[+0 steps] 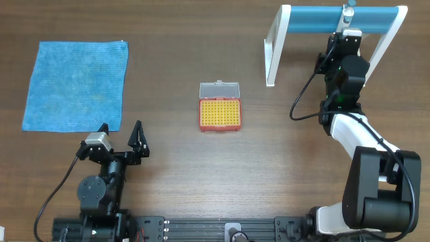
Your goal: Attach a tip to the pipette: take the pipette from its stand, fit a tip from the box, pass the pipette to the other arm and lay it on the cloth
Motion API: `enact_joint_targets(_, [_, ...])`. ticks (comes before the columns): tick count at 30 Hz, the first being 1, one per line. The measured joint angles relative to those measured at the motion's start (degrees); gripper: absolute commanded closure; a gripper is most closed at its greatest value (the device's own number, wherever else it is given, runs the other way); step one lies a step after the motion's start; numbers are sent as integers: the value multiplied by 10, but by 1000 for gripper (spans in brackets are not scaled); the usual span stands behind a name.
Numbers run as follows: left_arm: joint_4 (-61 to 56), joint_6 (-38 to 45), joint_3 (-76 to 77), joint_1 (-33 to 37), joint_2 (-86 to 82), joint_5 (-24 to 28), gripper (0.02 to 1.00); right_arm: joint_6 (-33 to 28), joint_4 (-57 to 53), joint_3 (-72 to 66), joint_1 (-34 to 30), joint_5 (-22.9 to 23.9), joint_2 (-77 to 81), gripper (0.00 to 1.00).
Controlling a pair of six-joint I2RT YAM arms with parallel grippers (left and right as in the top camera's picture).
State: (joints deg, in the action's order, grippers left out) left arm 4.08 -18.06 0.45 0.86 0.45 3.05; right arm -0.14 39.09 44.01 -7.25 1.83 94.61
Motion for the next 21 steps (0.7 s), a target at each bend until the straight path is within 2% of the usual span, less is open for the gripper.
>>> enact_joint_targets(15, [0, 0, 0, 0, 0, 0, 49, 0, -5, 0, 4, 0, -35, 919])
enact_joint_targets(18, [0, 0, 0, 0, 0, 0, 49, 0, -12, -29, 31, 2, -94, 921])
enact_joint_targets(21, [0, 0, 0, 0, 0, 0, 49, 0, 0, -89, 101, 1, -192, 921])
